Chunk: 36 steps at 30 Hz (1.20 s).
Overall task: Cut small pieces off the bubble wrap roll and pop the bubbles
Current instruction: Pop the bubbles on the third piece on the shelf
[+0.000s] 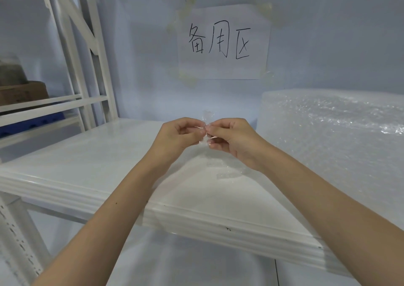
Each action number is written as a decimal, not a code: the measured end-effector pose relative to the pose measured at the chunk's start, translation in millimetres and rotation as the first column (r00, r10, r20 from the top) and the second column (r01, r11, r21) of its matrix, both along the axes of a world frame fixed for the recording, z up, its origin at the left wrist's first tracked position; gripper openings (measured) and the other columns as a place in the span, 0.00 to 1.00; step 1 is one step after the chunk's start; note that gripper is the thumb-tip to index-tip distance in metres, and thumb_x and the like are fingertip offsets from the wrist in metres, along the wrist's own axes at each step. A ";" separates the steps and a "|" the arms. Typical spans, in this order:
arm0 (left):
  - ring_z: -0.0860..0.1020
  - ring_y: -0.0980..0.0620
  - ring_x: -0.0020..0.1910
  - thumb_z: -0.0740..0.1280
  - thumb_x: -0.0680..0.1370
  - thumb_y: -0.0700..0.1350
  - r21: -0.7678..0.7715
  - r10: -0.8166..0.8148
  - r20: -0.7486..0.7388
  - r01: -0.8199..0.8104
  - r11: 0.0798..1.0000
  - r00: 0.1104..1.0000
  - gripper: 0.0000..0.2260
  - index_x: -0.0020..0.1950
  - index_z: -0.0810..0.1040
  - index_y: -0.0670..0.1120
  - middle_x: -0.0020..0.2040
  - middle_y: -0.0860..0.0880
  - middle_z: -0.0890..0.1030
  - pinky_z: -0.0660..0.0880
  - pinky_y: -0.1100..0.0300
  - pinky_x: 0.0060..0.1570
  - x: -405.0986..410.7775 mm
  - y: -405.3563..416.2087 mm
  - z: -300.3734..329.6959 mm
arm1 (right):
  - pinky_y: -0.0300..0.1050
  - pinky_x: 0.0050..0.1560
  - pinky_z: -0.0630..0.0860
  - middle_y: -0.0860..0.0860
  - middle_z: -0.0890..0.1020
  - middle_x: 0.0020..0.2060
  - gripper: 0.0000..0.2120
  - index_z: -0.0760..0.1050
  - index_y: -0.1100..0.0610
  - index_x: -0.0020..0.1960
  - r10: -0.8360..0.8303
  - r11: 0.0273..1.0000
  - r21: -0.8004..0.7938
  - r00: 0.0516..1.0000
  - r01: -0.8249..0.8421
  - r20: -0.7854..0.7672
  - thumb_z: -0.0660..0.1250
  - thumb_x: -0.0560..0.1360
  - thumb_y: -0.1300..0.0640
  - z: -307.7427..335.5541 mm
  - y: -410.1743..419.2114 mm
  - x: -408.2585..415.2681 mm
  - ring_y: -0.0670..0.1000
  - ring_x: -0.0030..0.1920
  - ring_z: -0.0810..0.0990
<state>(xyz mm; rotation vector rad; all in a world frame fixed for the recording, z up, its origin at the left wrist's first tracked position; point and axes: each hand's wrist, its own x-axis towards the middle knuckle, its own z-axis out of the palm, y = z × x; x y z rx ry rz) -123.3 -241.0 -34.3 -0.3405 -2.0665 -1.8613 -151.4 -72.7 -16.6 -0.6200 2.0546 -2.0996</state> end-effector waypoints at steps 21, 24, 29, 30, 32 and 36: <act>0.81 0.54 0.44 0.70 0.74 0.34 -0.049 -0.066 0.054 0.069 0.996 0.996 0.17 0.59 0.79 0.50 0.44 0.51 0.83 0.76 0.62 0.53 1.1 -0.9 -0.8 | 0.38 0.39 0.79 0.55 0.82 0.37 0.06 0.80 0.61 0.50 -0.081 0.997 -0.021 0.995 0.079 -0.056 0.72 0.73 0.63 6.8 2.6 -6.2 0.51 0.37 0.78; 0.79 0.52 0.43 0.67 0.77 0.37 0.047 0.069 -0.017 -0.069 0.997 0.997 0.09 0.54 0.81 0.47 0.44 0.47 0.80 0.78 0.58 0.54 0.0 -1.7 2.3 | 0.37 0.39 0.79 0.56 0.82 0.38 0.05 0.80 0.61 0.48 -0.106 0.994 0.008 0.994 0.106 -0.042 0.72 0.73 0.65 10.0 -0.5 -9.1 0.50 0.35 0.78; 0.78 0.52 0.40 0.63 0.77 0.38 0.139 0.251 -0.031 -0.245 0.960 0.967 0.08 0.49 0.81 0.44 0.41 0.49 0.79 0.78 0.60 0.51 -2.4 -6.0 4.2 | 0.39 0.33 0.76 0.57 0.80 0.36 0.03 0.80 0.63 0.44 -0.142 0.968 0.214 0.989 0.132 0.030 0.72 0.71 0.66 8.9 -12.1 -13.8 0.50 0.30 0.76; 0.77 0.52 0.40 0.62 0.77 0.38 0.134 0.259 -0.028 -0.253 0.958 0.965 0.08 0.50 0.81 0.43 0.41 0.49 0.79 0.78 0.60 0.51 -1.9 -5.7 4.0 | 0.40 0.33 0.75 0.58 0.79 0.36 0.03 0.80 0.64 0.44 -0.156 0.957 0.255 0.986 0.137 0.057 0.72 0.71 0.66 6.2 -14.6 -14.6 0.50 0.29 0.75; 0.77 0.52 0.41 0.62 0.77 0.38 0.121 0.262 -0.026 -0.257 0.959 0.965 0.08 0.50 0.81 0.43 0.42 0.48 0.79 0.78 0.59 0.51 -0.1 -4.9 3.3 | 0.39 0.30 0.74 0.58 0.80 0.36 0.03 0.81 0.65 0.45 -0.187 0.932 0.329 0.979 0.151 0.082 0.72 0.71 0.66 0.8 -17.8 -16.3 0.51 0.28 0.74; 0.77 0.51 0.42 0.63 0.77 0.38 0.118 0.265 -0.032 -0.260 0.959 0.964 0.08 0.50 0.81 0.43 0.42 0.48 0.79 0.77 0.58 0.52 0.3 -5.6 3.7 | 0.36 0.26 0.68 0.57 0.82 0.37 0.10 0.82 0.67 0.49 -0.217 0.870 0.453 0.976 0.196 -0.006 0.74 0.70 0.62 -7.1 -19.1 -21.9 0.51 0.30 0.73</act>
